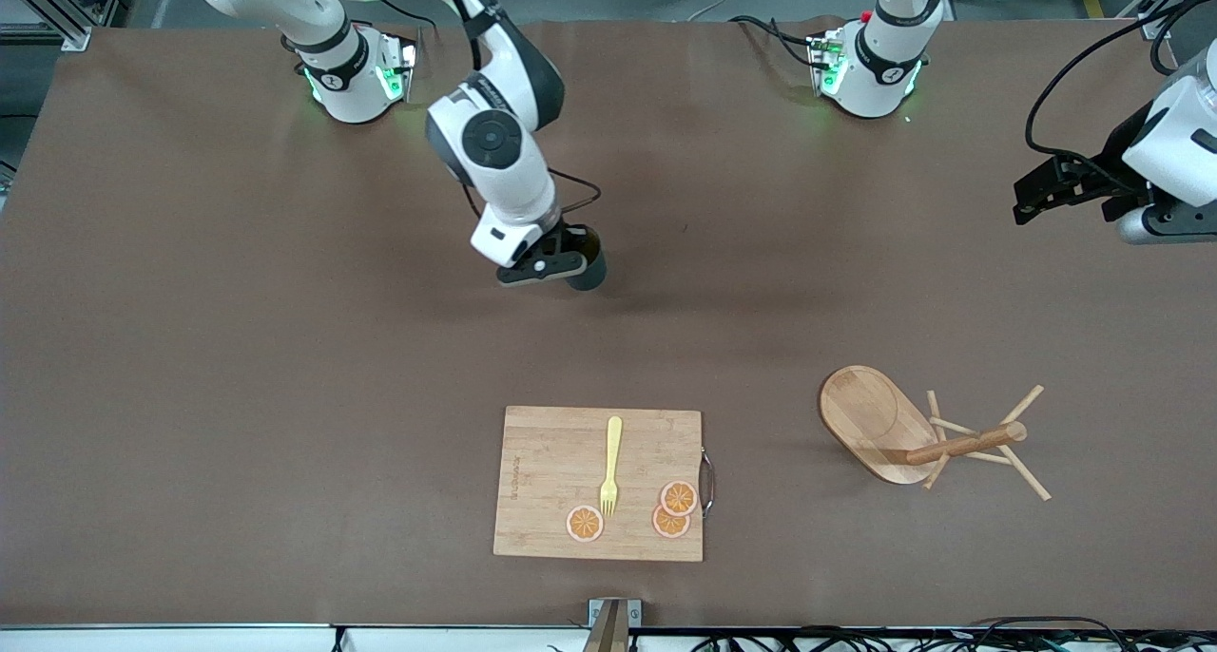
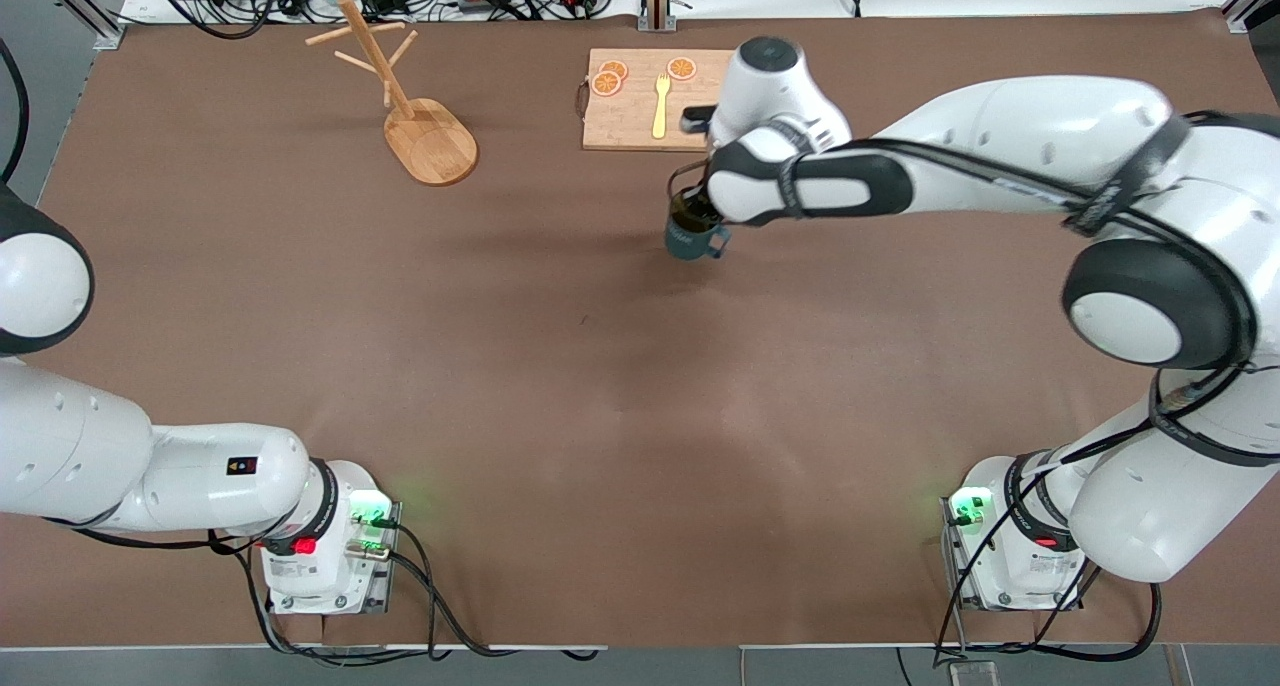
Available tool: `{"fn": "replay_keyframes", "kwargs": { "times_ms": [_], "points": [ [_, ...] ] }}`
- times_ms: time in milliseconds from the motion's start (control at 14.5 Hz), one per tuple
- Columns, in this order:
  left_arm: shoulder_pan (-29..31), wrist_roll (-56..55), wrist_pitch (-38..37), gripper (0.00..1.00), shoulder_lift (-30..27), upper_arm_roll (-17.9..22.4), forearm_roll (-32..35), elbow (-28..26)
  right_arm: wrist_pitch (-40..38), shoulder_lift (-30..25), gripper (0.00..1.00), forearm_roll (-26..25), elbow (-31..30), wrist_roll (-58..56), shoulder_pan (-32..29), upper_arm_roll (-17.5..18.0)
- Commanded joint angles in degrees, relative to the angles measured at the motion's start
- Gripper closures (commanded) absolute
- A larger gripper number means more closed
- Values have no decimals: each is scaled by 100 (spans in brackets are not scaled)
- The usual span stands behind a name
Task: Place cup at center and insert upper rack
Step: 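Carry the teal mug to the table middle with the right gripper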
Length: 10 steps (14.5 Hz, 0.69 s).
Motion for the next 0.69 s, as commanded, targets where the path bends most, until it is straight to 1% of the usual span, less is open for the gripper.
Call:
{"fn": "replay_keyframes", "kwargs": {
  "times_ms": [0, 138, 276, 621],
  "points": [
    [12, 104, -91, 0, -2, -20, 87, 49, -8, 627, 98, 41, 625, 297, 300, -99],
    [3, 104, -91, 0, 7, -20, 87, 49, -17, 865, 98, 41, 880, 366, 406, -107],
    [3, 104, -91, 0, 7, -28, 87, 49, -34, 1015, 98, 41, 1073, 717, 451, -116],
    [3, 104, -91, 0, 16, -20, 87, 49, -61, 1103, 98, 23, 1153, 912, 442, -116]
  ]
}}
